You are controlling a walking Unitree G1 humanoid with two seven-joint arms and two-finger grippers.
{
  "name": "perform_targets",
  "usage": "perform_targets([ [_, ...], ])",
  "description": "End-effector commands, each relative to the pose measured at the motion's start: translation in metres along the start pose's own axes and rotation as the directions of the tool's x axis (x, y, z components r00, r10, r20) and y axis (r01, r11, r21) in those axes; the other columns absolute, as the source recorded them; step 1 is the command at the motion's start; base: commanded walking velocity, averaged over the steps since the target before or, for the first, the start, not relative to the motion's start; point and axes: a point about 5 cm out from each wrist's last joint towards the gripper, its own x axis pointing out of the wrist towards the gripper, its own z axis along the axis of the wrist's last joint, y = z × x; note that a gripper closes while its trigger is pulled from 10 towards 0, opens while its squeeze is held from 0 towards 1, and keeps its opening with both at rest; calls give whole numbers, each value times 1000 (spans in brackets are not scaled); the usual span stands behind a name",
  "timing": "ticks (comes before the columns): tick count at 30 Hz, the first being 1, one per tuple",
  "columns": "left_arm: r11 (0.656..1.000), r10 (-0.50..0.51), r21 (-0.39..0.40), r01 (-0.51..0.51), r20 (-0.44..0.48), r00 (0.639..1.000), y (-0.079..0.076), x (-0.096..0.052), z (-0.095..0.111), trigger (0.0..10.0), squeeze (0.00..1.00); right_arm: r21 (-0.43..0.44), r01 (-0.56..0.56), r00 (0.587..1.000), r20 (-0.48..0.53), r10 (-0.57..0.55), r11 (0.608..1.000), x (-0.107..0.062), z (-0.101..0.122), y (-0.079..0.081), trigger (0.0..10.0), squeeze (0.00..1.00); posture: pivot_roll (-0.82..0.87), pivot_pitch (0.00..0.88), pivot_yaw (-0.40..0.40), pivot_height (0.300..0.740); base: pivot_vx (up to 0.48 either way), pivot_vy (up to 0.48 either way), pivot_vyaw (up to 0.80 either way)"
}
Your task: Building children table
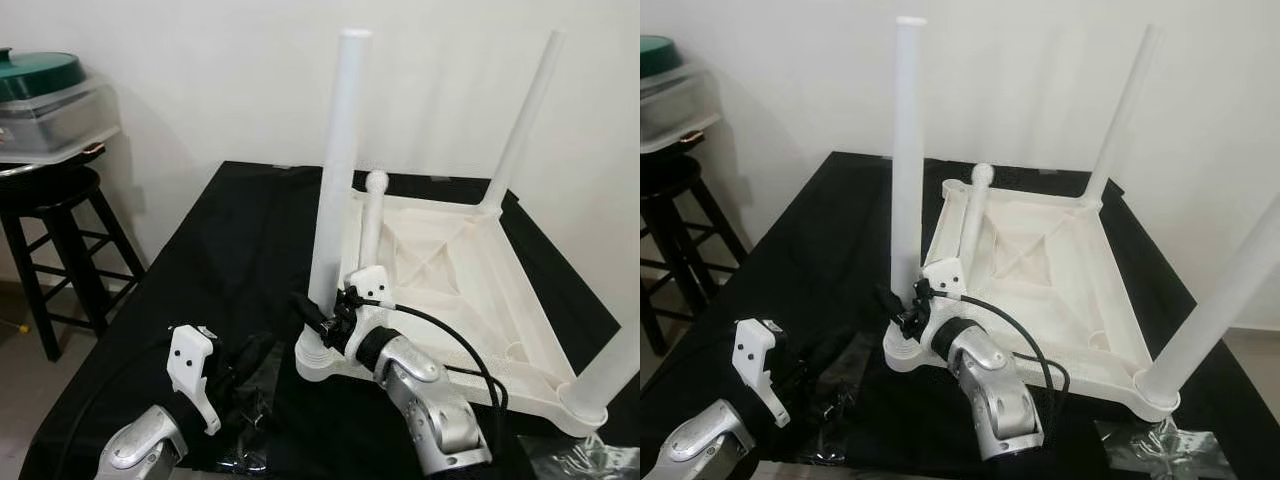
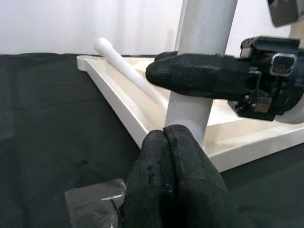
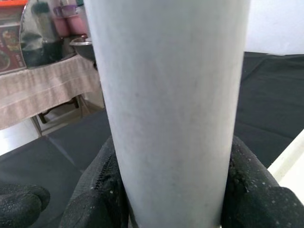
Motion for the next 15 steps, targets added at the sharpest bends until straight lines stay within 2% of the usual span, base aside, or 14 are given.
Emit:
perform_targets([
  [1, 1000, 4, 5, -4, -19, 1000, 1, -2, -3, 10000, 0, 77, 17, 992, -124, -8, 997, -3, -26, -1, 7686, 0, 69, 10, -18, 740, 0, 0, 0],
  [2, 1000, 6, 16, -6, -23, 1000, 0, -3, -3, 10000, 0, 63, 16, 993, -120, -8, 998, -3, -23, -2, 10000, 0, 70, 8, -17, 740, 0, 0, 0],
  [3, 1000, 6, 23, -5, -27, 1000, 0, -4, -3, 10000, 0, 38, -31, 993, -109, 35, 999, -3, -16, -1, 10000, 0, 68, 1, -13, 740, 0, 0, 0],
  [4, 1000, 6, 23, -5, -27, 1000, 0, -4, -3, 10000, 0, 38, -31, 993, -109, 35, 999, -3, -16, -1, 10000, 0, 68, 1, -13, 740, 0, 0, 0],
  [6, 999, 4, 36, -3, -35, 999, -1, -6, -4, 10000, 0, -21, -209, 976, -75, 207, 978, -5, -1, 0, 10000, 0, 65, 0, -10, 740, 0, 0, 0],
  [7, 999, 2, 52, 0, -42, 999, -3, -8, -4, 10000, 0, -45, -283, 958, -64, 280, 958, -6, 6, -4, 10000, 851, 65, 0, -11, 740, 0, 0, 0],
  [8, 998, 1, 63, 2, -47, 999, -4, -9, -4, 10000, 0, -58, -321, 946, -58, 318, 945, -7, 11, -8, 10000, 1000, 66, 0, -13, 740, 0, 0, 0],
  [10, 998, 1, 63, 2, -47, 999, -4, -9, -4, 10000, 0, -58, -321, 946, -58, 318, 945, -7, 11, -8, 10000, 1000, 66, 0, -13, 740, 0, 0, 0],
  [11, 997, 0, 73, 4, -51, 999, -6, -11, -5, 10000, 0, -78, -362, 932, -61, 358, 929, -8, 16, -15, 10000, 1000, 72, 0, -17, 740, 0, 0, 0],
  [12, 997, 0, 73, 4, -51, 999, -6, -11, -5, 10000, 0, -78, -362, 932, -61, 358, 929, -8, 16, -15, 10000, 1000, 72, 0, -17, 740, 0, 0, 0],
  [13, 996, 10, 85, -5, -60, 998, -11, -17, -7, 10000, 0, -163, -429, 903, -75, 423, 888, -7, 34, -29, 10000, 1000, 88, 0, -37, 740, 0, 0, 0],
  [14, 996, 10, 85, -5, -60, 998, -11, -17, -7, 10000, 0, -163, -429, 903, -75, 423, 888, -7, 34, -29, 10000, 1000, 88, 0, -37, 740, 0, 0, 0],
  [15, 996, 16, 84, -11, -62, 998, -14, -19, -9, 10000, 0, -188, -452, 892, -86, 444, 872, -6, 41, -35, 10000, 898, 92, 0, -45, 740, 0, 0, 0],
])
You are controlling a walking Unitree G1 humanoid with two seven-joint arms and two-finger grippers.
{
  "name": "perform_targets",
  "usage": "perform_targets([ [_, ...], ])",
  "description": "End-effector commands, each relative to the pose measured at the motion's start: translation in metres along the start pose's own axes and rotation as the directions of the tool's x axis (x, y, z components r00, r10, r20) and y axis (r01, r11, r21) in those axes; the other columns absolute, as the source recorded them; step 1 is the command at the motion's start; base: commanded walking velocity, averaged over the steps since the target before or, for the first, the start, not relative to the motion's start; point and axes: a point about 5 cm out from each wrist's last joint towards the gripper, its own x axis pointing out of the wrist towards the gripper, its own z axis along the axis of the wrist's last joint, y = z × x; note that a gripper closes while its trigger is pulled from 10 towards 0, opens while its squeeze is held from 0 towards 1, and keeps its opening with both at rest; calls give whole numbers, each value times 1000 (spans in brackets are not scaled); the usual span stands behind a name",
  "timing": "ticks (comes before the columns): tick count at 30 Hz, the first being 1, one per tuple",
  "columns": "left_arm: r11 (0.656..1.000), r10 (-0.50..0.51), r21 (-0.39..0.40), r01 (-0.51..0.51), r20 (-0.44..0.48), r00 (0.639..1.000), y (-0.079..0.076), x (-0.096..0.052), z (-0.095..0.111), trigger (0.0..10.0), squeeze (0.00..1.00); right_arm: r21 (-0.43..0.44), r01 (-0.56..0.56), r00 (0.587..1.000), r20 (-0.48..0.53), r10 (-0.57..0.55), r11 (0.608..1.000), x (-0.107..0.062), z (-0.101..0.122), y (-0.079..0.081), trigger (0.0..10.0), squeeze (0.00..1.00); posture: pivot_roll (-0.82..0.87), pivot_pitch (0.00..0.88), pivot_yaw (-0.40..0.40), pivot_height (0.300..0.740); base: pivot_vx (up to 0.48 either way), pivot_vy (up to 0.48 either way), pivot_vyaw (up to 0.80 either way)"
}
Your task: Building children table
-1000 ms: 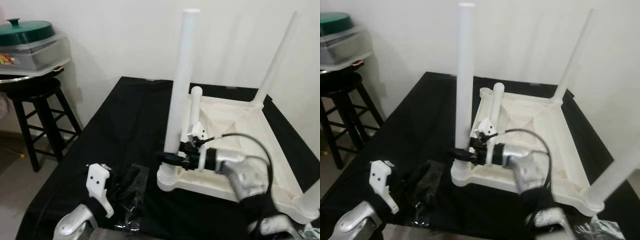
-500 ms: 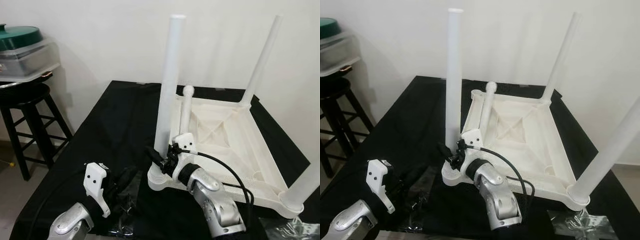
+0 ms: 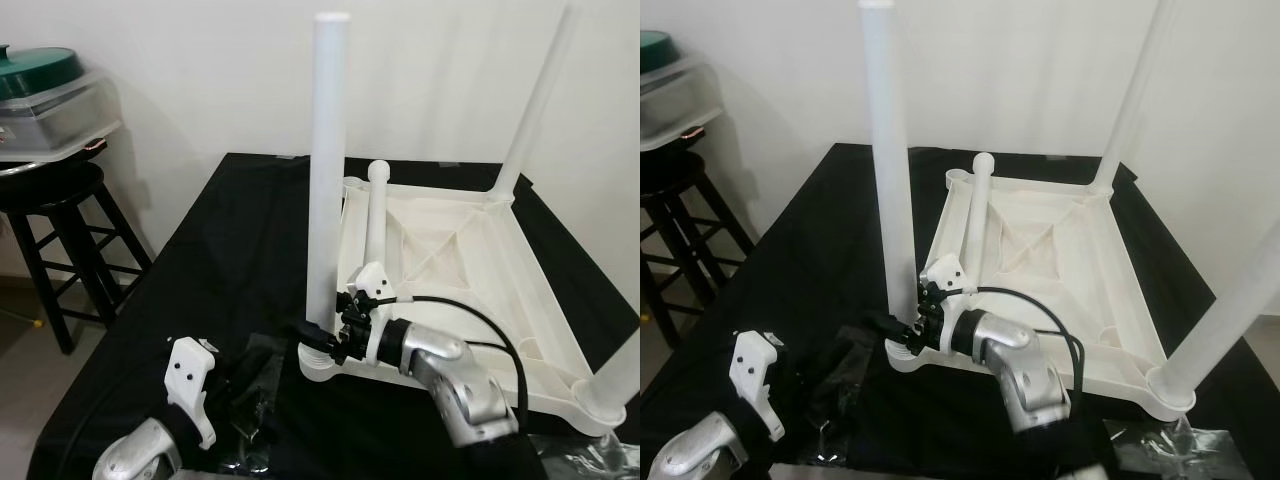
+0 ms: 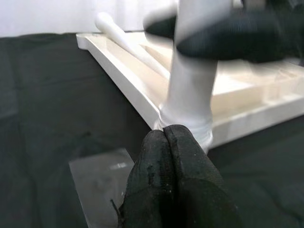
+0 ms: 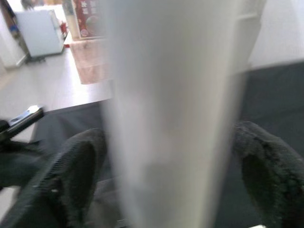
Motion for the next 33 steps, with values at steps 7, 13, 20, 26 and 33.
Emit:
perform_targets([
  [7, 1000, 17, -2, -17, -4, 1000, -16, -10, -3, 10000, 0, -71, -144, 990, -15, 144, 987, 1, 12, -8, 10000, 0, 102, 0, -58, 740, 0, 0, 0],
  [13, 999, 35, -10, -35, -3, 999, -24, -10, -6, 10000, 0, -55, -227, 974, -32, 226, 972, 3, 21, -29, 4196, 0, 114, 0, -80, 740, 0, 0, 0],
  [20, 1000, 21, -15, -21, 1, 1000, -27, -6, -8, 10000, 0, -15, -279, 960, -26, 278, 960, 1, 23, -37, 0, 0, 109, 0, -89, 740, 0, 0, 0],
  [26, 999, 5, -52, -5, 7, 1000, -29, -5, -9, 10000, 0, 10, -267, 963, -39, 267, 964, -4, 8, -34, 0, 0, 94, 0, -81, 740, 0, 0, 0],
  [33, 997, -35, -70, 35, 12, 999, -36, -4, -7, 10000, 0, 43, 53, 982, -185, -45, 998, 7, -41, -14, 0, 0, 64, 0, -99, 740, 0, 0, 0],
])
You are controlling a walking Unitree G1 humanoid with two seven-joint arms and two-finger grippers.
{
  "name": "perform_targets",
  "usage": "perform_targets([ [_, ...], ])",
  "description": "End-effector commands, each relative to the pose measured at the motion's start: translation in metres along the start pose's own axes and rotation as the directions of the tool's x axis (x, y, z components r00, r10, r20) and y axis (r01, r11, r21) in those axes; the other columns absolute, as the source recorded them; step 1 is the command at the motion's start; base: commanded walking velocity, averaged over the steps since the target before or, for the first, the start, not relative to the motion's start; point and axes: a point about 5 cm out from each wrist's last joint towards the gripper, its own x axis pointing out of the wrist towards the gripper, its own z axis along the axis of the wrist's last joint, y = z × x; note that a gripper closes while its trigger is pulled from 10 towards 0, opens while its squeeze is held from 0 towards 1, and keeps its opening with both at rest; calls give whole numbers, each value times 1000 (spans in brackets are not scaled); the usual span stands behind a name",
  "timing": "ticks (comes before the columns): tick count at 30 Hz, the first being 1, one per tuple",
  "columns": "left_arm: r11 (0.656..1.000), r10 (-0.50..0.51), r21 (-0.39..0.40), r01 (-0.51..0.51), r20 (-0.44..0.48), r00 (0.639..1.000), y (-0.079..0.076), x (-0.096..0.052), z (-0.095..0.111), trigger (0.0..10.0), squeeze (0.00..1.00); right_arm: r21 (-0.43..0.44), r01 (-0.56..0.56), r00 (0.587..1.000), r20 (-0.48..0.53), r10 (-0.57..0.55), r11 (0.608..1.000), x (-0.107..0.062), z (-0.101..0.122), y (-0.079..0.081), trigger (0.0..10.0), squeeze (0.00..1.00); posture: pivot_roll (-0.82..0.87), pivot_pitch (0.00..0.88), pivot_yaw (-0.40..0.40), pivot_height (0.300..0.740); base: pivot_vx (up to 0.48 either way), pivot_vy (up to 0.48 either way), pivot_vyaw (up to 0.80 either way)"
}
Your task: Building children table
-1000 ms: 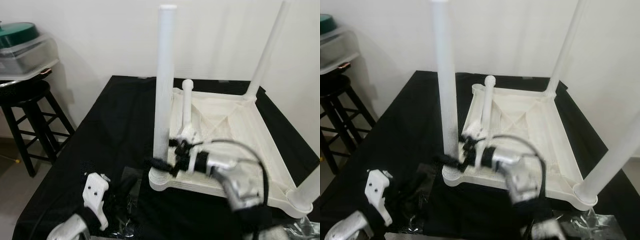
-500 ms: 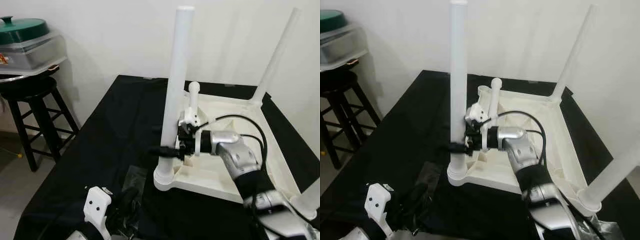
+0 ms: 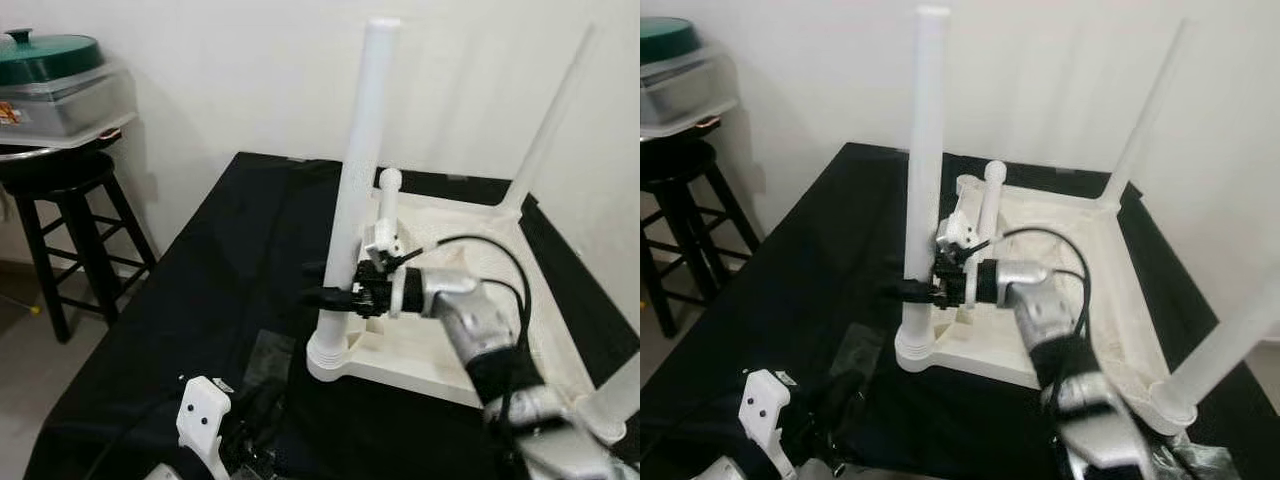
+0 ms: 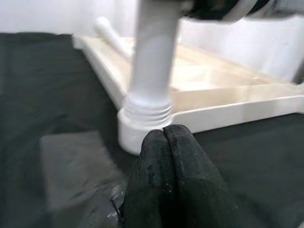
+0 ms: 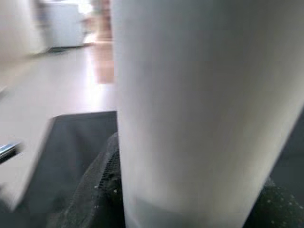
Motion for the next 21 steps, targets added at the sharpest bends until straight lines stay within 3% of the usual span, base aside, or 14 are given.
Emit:
perform_targets([
  [1, 1000, -27, -8, 27, 8, 1000, -4, 2, 3, 10000, 0, 60, 291, 943, -184, -276, 955, -7, -44, 1, 0, 0, 47, 0, -99, 740, 0, 0, 0],
  [3, 1000, -27, -8, 27, 8, 1000, -4, 2, 3, 10000, 0, 60, 291, 943, -184, -276, 955, -7, -44, 1, 0, 0, 47, 0, -99, 740, 0, 0, 0],
  [4, 999, -37, -8, 37, 10, 999, -6, 3, 4, 10000, 0, 117, 409, 902, -207, -380, 905, -6, -62, 23, 0, 0, 34, 5, -93, 740, 0, 0, 0],
  [6, 998, -59, -10, 59, 12, 998, -8, 4, 6, 10000, 0, 56, 446, 871, -258, -418, 893, -4, -71, 48, 0, 0, 12, 14, -63, 740, 0, 0, 0],
  [11, 994, -100, -41, 101, 13, 995, -11, 6, 6, 10000, 0, 63, 479, 864, -211, -457, 876, -10, -61, 29, 0, 0, 9, 15, -61, 740, 0, 0, 0],
  [12, 993, -110, -52, 111, 14, 994, -11, 6, 6, 10000, 0, 76, 482, 862, -219, -457, 873, -10, -63, 29, 3569, 0, 19, 22, -69, 740, 0, 0, 0],
  [13, 993, -110, -52, 111, 14, 994, -11, 6, 6, 10000, 0, 76, 482, 862, -219, -457, 873, -10, -63, 29, 3569, 0, 19, 22, -69, 740, 0, 0, 0],
  [14, 993, -105, -59, 106, 16, 994, -11, 6, 7, 10000, 0, 83, 494, 856, -224, -467, 866, -9, -63, 33, 10000, 0, 25, 20, -69, 740, 0, 0, 0],
  [15, 993, -96, -60, 97, 17, 995, -10, 5, 7, 10000, 0, 108, 490, 861, -213, -461, 865, -6, -61, 37, 10000, 1000, 32, 20, -71, 740, 0, 0, 0],
  [20, 995, -85, -60, 86, 19, 996, -9, 5, 7, 10000, 0, 135, 487, 866, -199, -458, 863, -2, -57, 43, 10000, 1000, 34, 21, -72, 740, 0, 0, 0],
  [21, 995, -79, -59, 80, 21, 997, -8, 5, 7, 10000, 0, 152, 442, 892, -179, -415, 884, 2, -51, 44, 10000, 1000, 40, 17, -77, 740, 0, 0, 0],
])
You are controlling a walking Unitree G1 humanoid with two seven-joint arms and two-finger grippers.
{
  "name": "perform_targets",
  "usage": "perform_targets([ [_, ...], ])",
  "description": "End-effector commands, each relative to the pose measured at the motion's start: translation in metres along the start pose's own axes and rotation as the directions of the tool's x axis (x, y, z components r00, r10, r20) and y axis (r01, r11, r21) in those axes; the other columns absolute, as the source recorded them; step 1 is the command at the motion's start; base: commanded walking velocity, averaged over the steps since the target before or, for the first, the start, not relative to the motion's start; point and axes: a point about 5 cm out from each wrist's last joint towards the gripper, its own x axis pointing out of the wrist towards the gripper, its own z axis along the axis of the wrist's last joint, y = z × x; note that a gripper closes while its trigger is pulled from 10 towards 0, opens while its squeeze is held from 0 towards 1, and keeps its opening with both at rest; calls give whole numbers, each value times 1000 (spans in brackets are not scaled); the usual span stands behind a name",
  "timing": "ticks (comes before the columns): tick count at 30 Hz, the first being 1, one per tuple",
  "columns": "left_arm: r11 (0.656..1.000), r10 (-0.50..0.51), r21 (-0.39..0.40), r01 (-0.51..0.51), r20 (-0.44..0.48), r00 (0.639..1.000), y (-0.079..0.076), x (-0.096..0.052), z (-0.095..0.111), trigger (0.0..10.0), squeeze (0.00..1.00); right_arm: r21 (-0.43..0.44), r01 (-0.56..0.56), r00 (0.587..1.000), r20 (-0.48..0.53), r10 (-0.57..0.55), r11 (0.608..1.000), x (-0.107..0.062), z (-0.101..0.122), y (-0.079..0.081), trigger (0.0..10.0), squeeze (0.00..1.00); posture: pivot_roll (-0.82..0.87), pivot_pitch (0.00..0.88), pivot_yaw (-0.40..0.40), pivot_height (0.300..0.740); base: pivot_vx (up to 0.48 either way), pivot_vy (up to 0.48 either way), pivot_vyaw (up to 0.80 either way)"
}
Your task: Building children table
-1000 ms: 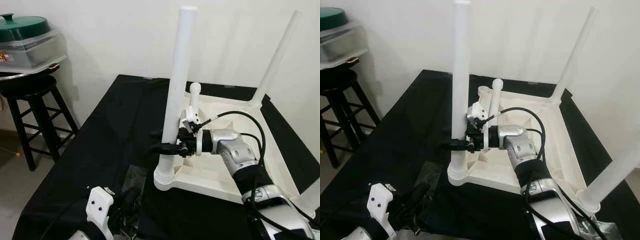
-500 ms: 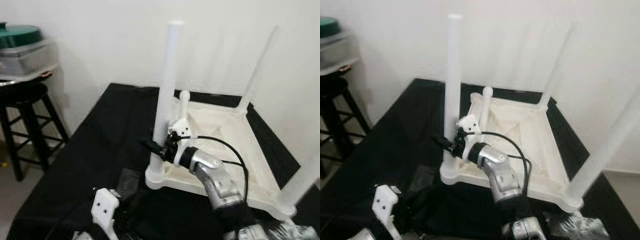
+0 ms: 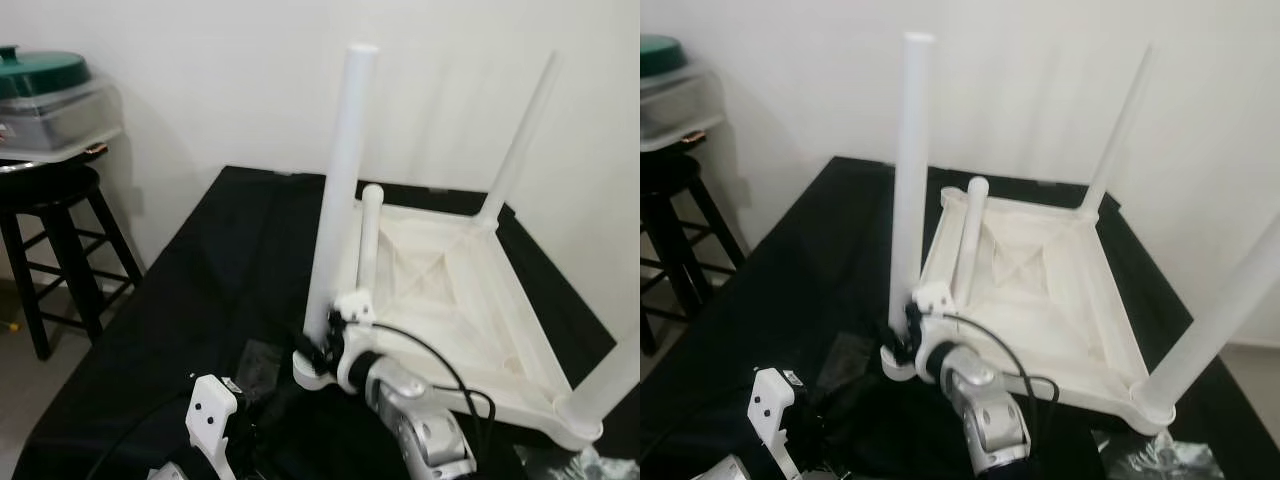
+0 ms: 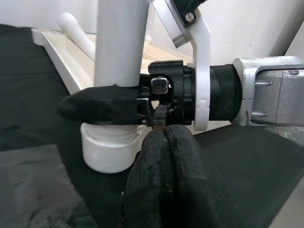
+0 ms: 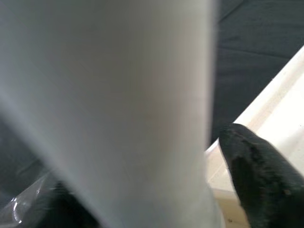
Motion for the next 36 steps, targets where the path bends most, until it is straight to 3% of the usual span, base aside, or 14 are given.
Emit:
perform_targets([
  [1, 1000, 1, -1, -1, 2, 1000, 0, 0, 2, 10000, 0, -11, -9, 1000, 2, 9, 1000, 2, 7, 0, 10000, 1000, 40, 17, -77, 740, 0, 0, 0],
  [3, 1000, 5, -7, -5, 6, 1000, 1, 2, 2, 10000, 0, -61, -217, 975, 32, 219, 974, 1, 26, 9, 10000, 1000, 39, 8, -72, 740, 0, 0, 0],
  [6, 1000, 5, -7, -5, 6, 1000, 1, 2, 2, 10000, 0, -61, -217, 975, 32, 219, 974, 1, 26, 9, 10000, 1000, 39, 8, -72, 740, 0, 0, 0],
  [8, 1000, 0, -20, 0, 9, 1000, 3, 4, 1, 10000, 0, -201, -428, 897, 22, 441, 881, -2, 47, 0, 10000, 0, 38, 0, -74, 740, 0, 0, 0],
  [9, 1000, -2, -24, 3, 10, 1000, 3, 5, 1, 10000, 0, -243, -481, 866, 14, 499, 842, -2, 57, -8, 10000, 0, 41, 0, -77, 740, 0, 0, 0],
  [16, 1000, 3, -24, -2, 10, 1000, 4, 7, 0, 10000, 0, -271, -565, 805, 30, 593, 779, 5, 89, -29, 10000, 0, 57, 0, -83, 740, 0, 0, 0],
  [17, 1000, 5, -23, -5, 10, 1000, 4, 7, 0, 10000, 0, -274, -598, 780, 20, 626, 753, 5, 93, -30, 3020, 0, 59, 0, -82, 740, 0, 0, 0],
  [20, 1000, 6, -22, -6, 9, 1000, 4, 7, 0, 10000, 0, -276, -619, 763, 12, 646, 736, 6, 95, -31, 3020, 0, 62, 0, -85, 740, 0, 0, 0],
  [21, 1000, 7, -22, -7, 9, 1000, 4, 7, 0, 10000, 0, -274, -645, 744, -11, 668, 713, 5, 94, -32, 0, 0, 63, 0, -85, 740, 0, 0, 0],
  [26, 1000, 9, -24, -8, 8, 1000, 5, 6, 0, 10000, 0, -268, -678, 719, -51, 693, 684, 5, 91, -37, 0, 0, 62, 0, -84, 740, 0, 0, 0],
  [31, 1000, 10, -24, -10, 7, 1000, 6, 5, 0, 10000, 0, -274, -654, 741, -49, 670, 705, 5, 87, -39, 0, 0, 60, 0, -82, 740, 0, 0, 0],
  [32, 1000, 11, -24, -11, 7, 1000, 6, 4, 0, 10000, 0, -273, -602, 786, -39, 617, 750, 6, 80, -39, 0, 0, 56, 0, -85, 740, 0, 0, 0],
  [35, 1000, 11, -24, -11, 8, 1000, 6, 4, 1, 10000, 0, -272, -567, 813, -32, 582, 777, 6, 75, -39, 0, 0, 55, 0, -85, 740, 0, 0, 0],
  [36, 1000, 12, -25, -12, 8, 1000, 6, 3, 1, 10000, 0, -141, -165, 982, 69, 176, 976, 17, 48, -31, 0, 0, 40, 0, -90, 740, 0, 0, 0],
])
